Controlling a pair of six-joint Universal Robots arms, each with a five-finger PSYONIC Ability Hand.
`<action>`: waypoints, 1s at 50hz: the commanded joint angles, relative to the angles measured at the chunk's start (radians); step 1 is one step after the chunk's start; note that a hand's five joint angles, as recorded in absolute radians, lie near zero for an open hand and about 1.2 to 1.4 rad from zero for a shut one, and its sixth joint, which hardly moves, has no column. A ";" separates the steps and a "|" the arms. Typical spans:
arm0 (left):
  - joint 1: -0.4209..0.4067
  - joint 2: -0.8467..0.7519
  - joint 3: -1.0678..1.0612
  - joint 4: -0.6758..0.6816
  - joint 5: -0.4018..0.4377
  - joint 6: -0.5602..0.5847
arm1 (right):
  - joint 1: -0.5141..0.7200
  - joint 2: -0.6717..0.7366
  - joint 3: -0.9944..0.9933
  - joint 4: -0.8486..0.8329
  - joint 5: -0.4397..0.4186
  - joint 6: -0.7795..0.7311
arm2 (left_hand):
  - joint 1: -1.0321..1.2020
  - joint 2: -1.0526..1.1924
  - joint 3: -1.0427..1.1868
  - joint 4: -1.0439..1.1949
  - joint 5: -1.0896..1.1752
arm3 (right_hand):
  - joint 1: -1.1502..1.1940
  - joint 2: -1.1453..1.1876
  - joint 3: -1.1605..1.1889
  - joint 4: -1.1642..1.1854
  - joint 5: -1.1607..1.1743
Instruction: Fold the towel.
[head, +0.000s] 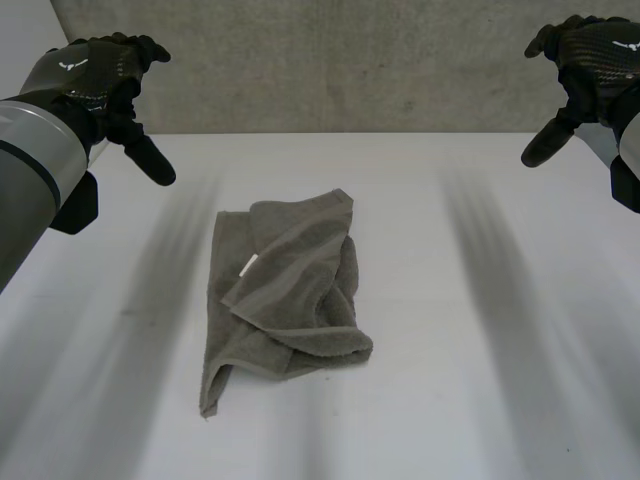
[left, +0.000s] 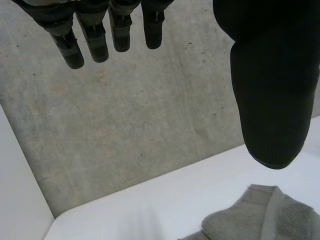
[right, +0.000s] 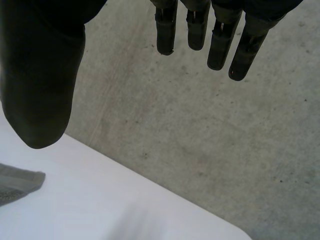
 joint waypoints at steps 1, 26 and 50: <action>-0.007 -0.001 0.018 -0.045 0.002 0.000 | 0.003 0.014 0.002 0.002 -0.001 -0.009 | -0.003 0.010 0.008 0.009 -0.016 | -0.102 -0.068 -0.067 -0.090 -0.067; 0.002 0.036 -0.218 -0.022 0.011 0.002 | 0.090 0.133 0.020 0.005 -0.307 -0.313 | 0.029 0.042 0.041 0.041 0.016 | -0.102 -0.068 -0.067 -0.090 -0.067; 0.022 -0.091 -0.627 0.176 0.142 -0.069 | 0.362 0.616 -0.266 0.077 -0.565 -0.657 | 0.179 0.192 0.190 0.191 0.166 | -0.062 -0.028 -0.027 -0.050 -0.027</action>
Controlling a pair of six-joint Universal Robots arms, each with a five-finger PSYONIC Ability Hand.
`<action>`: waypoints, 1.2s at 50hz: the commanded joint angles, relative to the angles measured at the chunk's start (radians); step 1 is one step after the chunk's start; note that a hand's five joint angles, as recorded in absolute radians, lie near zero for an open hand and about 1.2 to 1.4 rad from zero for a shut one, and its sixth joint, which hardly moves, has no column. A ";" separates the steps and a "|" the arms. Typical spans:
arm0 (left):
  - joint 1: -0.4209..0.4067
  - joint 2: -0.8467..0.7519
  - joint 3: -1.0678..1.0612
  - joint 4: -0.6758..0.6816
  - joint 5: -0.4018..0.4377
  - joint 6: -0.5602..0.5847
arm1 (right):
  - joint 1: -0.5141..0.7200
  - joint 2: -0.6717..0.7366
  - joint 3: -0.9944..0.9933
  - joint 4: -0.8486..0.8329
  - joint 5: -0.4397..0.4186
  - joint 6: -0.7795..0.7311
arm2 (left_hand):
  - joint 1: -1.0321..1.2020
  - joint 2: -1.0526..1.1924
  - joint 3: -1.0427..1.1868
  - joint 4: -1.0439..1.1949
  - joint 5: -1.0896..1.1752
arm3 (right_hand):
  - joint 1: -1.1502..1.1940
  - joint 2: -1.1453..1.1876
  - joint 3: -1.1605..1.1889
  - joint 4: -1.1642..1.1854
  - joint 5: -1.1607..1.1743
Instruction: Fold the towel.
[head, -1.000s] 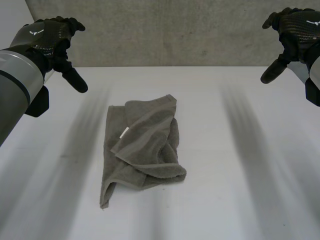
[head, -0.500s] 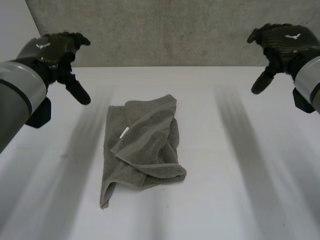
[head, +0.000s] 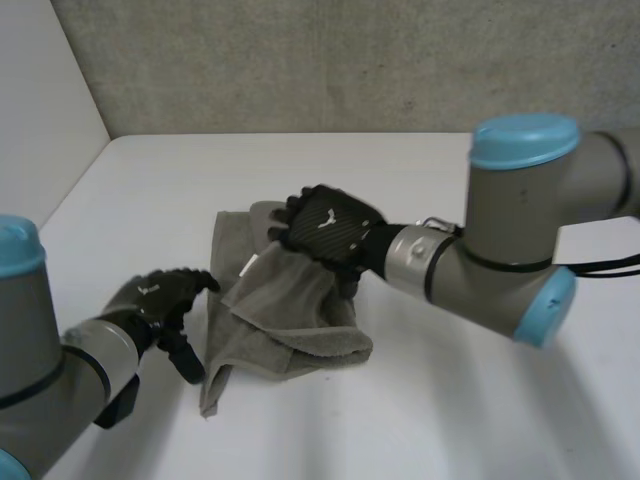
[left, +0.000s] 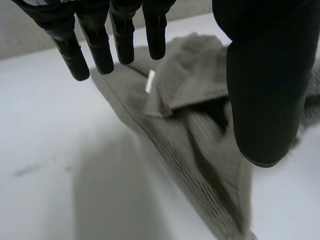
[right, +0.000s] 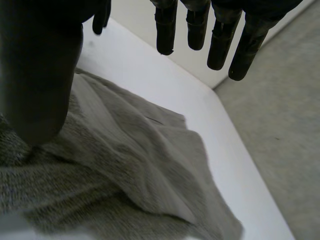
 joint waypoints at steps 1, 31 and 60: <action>-0.008 -0.064 -0.019 0.040 0.003 -0.041 | 0.054 0.075 -0.044 0.054 -0.012 -0.071 | 0.060 0.059 0.059 0.060 0.058 | -0.062 -0.029 -0.027 -0.050 -0.027; -0.033 -0.210 0.031 0.366 -0.003 -0.033 | 0.081 0.139 -0.150 0.028 0.210 -0.284 | 1.087 1.086 1.086 1.087 1.085 | 1.120 1.154 1.155 1.132 1.155; -0.137 0.208 0.481 0.211 -0.081 -0.004 | -0.108 -0.579 0.051 0.081 0.483 0.095 | 1.087 1.086 1.086 1.087 1.085 | 1.120 1.154 1.155 1.132 1.155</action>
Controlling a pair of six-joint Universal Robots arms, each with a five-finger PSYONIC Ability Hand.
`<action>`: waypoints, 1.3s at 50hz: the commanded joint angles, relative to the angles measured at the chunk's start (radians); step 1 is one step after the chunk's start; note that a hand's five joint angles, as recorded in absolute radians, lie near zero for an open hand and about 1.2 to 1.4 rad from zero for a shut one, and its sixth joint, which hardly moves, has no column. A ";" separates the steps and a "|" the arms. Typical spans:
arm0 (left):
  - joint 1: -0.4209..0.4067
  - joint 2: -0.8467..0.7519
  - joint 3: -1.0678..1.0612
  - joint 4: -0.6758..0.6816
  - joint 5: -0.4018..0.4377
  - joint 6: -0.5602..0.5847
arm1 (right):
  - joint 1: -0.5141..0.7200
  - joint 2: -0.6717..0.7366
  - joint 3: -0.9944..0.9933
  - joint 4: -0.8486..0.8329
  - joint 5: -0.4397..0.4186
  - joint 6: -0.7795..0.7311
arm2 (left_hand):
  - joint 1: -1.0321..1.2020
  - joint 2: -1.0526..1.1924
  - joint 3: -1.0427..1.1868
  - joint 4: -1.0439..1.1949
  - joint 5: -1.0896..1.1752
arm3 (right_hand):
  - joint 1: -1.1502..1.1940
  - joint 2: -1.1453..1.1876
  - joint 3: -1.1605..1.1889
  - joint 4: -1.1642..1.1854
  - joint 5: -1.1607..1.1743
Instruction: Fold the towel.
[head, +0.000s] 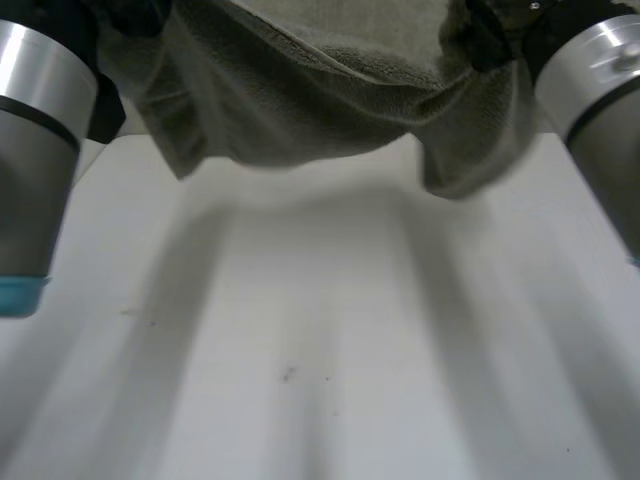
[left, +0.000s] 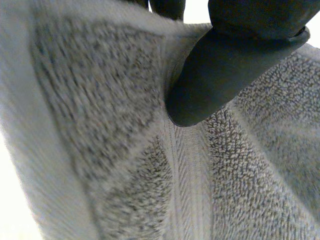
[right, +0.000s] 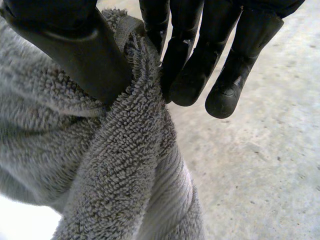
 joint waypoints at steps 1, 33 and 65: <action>-0.038 0.076 -0.009 -0.225 0.021 0.010 | -0.010 -0.066 -0.071 0.346 -0.035 -0.192 | 0.212 0.180 0.180 0.179 0.200 | 0.099 0.095 0.059 0.063 0.090; -0.017 -0.487 0.372 -0.183 0.064 0.160 | -0.008 0.530 -0.534 0.305 -0.048 -0.182 | 0.212 0.180 0.180 0.179 0.200 | 0.099 0.095 0.059 0.063 0.090; 0.175 -0.404 -0.227 0.156 0.188 0.145 | -0.025 0.422 0.186 0.128 -0.115 -0.071 | 0.212 0.180 0.180 0.179 0.200 | -0.220 -0.224 -0.260 -0.256 -0.229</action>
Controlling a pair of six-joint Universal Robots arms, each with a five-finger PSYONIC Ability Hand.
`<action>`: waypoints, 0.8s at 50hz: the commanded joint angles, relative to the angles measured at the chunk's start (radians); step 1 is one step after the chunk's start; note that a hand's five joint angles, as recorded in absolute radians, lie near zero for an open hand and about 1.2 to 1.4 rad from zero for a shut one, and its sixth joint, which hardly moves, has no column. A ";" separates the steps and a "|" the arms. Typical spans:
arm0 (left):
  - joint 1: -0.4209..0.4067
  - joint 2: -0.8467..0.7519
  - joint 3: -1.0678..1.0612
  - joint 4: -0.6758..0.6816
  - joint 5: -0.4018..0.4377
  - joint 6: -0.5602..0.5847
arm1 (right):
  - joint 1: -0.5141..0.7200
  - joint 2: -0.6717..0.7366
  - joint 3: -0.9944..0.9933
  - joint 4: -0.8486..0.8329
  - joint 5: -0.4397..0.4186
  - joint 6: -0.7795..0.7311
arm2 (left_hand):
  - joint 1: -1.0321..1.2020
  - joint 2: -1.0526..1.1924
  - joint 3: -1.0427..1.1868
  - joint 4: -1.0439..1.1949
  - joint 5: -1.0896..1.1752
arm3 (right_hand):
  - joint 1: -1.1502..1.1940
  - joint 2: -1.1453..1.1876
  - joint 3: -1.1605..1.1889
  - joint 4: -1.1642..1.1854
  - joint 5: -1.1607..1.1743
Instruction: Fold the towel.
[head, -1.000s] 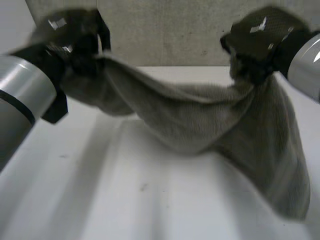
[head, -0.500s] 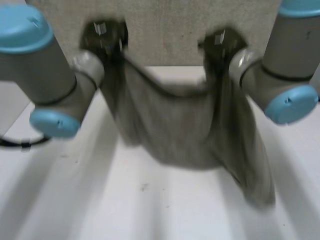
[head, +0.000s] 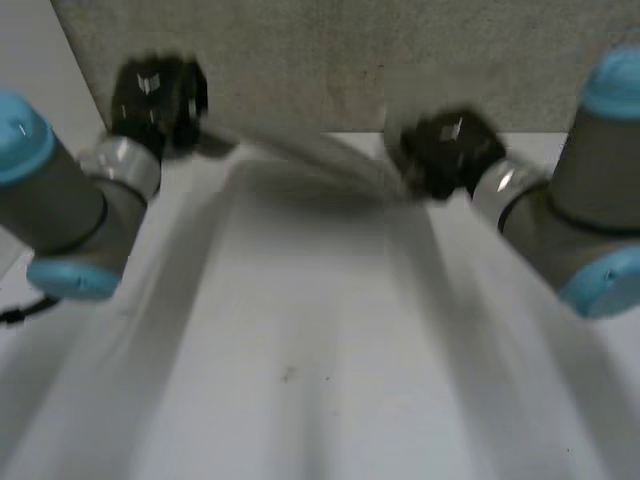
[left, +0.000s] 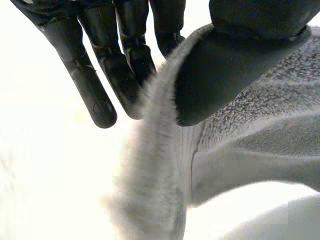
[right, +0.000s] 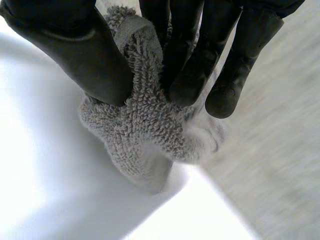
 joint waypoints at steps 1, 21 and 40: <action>0.030 -0.010 -0.231 0.004 0.012 0.004 | 0.029 0.111 0.171 0.046 0.005 -0.055 | 0.212 0.179 0.179 0.178 0.200 | -0.448 -0.459 -0.481 -0.478 -0.453; 0.055 0.179 -0.409 0.001 0.014 0.002 | -0.002 -0.149 0.133 0.017 -0.074 -0.139 | 0.212 0.179 0.179 0.178 0.200 | -1.124 -1.135 -1.157 -1.154 -1.130; 0.065 0.311 -0.489 0.008 0.031 0.002 | 0.030 0.156 -0.060 0.109 -0.317 -0.861 | 0.212 0.179 0.179 0.178 0.200 | -1.124 -1.135 -1.157 -1.154 -1.130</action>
